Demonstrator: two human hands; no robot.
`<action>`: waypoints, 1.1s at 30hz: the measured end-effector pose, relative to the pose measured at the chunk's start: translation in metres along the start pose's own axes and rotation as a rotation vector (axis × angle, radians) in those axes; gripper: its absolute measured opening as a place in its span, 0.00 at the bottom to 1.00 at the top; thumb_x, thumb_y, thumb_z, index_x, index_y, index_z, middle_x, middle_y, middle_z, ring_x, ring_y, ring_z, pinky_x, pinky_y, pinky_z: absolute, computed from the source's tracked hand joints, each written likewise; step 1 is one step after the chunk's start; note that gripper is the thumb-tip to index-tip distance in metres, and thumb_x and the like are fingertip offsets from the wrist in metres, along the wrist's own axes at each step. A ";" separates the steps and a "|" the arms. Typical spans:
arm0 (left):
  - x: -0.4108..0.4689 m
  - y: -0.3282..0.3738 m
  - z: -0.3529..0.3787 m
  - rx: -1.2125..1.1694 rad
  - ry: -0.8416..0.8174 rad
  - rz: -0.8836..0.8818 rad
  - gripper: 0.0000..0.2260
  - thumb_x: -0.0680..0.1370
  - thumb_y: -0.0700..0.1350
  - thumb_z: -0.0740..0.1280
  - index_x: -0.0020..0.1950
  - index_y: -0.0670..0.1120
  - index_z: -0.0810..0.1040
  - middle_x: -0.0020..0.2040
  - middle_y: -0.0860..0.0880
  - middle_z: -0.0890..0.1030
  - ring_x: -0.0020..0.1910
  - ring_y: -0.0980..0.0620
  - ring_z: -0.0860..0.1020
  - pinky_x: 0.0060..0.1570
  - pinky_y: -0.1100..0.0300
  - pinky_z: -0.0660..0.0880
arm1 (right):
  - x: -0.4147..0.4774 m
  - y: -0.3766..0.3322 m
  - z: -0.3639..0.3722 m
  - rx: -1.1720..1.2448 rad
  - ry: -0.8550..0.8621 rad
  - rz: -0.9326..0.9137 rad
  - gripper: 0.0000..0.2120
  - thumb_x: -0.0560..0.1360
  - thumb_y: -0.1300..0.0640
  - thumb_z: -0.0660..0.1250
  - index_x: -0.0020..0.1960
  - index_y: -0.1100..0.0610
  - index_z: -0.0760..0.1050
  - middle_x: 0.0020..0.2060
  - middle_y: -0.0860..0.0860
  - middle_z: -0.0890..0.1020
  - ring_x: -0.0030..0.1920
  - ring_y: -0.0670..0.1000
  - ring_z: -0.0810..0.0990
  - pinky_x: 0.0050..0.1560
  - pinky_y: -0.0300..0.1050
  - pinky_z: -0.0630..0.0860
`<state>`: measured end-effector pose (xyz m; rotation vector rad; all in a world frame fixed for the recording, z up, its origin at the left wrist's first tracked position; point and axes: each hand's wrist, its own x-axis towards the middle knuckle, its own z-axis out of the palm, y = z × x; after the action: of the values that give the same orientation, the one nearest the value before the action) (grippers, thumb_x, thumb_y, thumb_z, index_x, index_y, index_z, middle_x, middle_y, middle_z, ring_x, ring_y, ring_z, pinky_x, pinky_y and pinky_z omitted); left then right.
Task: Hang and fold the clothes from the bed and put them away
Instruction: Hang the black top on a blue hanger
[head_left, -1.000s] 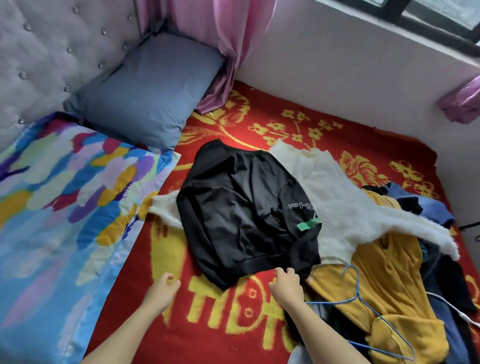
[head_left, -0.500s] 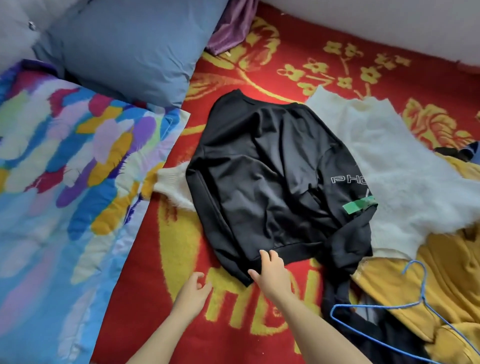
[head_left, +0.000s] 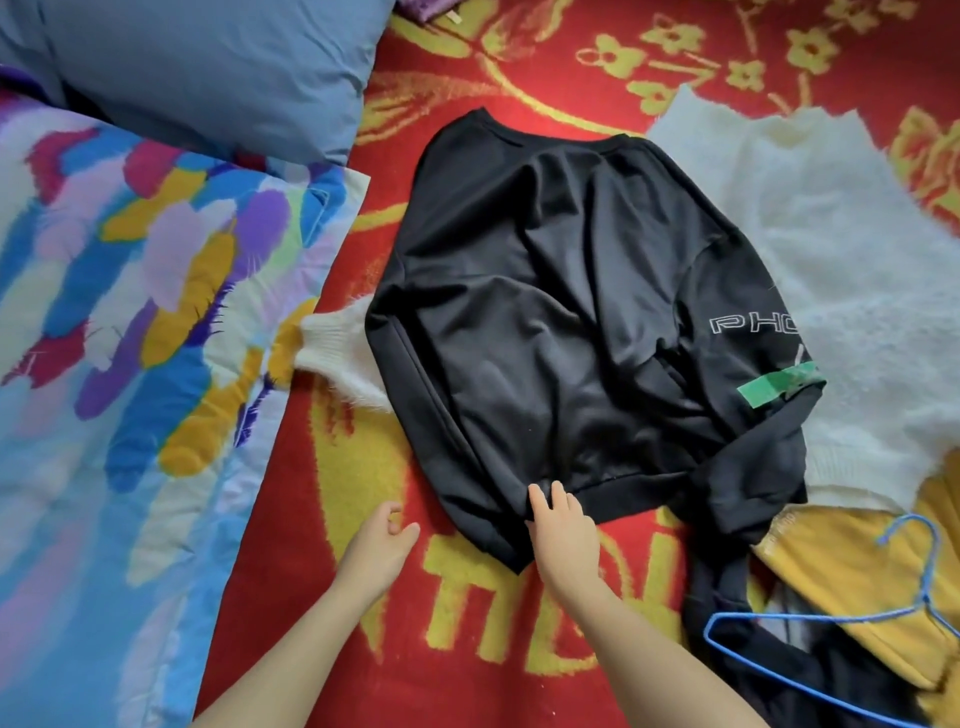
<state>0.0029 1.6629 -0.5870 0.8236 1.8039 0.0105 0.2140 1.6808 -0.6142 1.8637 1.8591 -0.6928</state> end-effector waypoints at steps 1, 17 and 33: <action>0.001 0.001 0.006 -0.007 -0.015 0.003 0.22 0.80 0.49 0.62 0.72 0.45 0.63 0.64 0.44 0.72 0.55 0.46 0.76 0.51 0.56 0.71 | 0.000 0.002 0.003 0.007 0.008 -0.012 0.19 0.81 0.54 0.54 0.71 0.53 0.59 0.70 0.53 0.63 0.65 0.53 0.66 0.52 0.44 0.69; 0.032 0.069 0.075 -0.428 0.275 -0.106 0.14 0.74 0.32 0.59 0.59 0.41 0.67 0.53 0.44 0.77 0.51 0.43 0.75 0.51 0.53 0.73 | 0.013 0.023 0.019 0.242 -0.157 -0.091 0.23 0.82 0.59 0.50 0.76 0.48 0.51 0.77 0.50 0.47 0.76 0.53 0.48 0.69 0.45 0.62; -0.055 -0.038 -0.016 -0.150 0.280 0.042 0.30 0.73 0.29 0.55 0.74 0.47 0.65 0.69 0.45 0.72 0.67 0.42 0.70 0.62 0.53 0.67 | -0.087 0.015 -0.026 0.229 -0.071 -0.092 0.11 0.82 0.55 0.51 0.41 0.53 0.56 0.48 0.54 0.74 0.48 0.53 0.67 0.45 0.48 0.65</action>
<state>-0.0222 1.6105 -0.5499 0.7817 2.0186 0.2981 0.2317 1.6276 -0.5411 1.8712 1.8970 -1.0290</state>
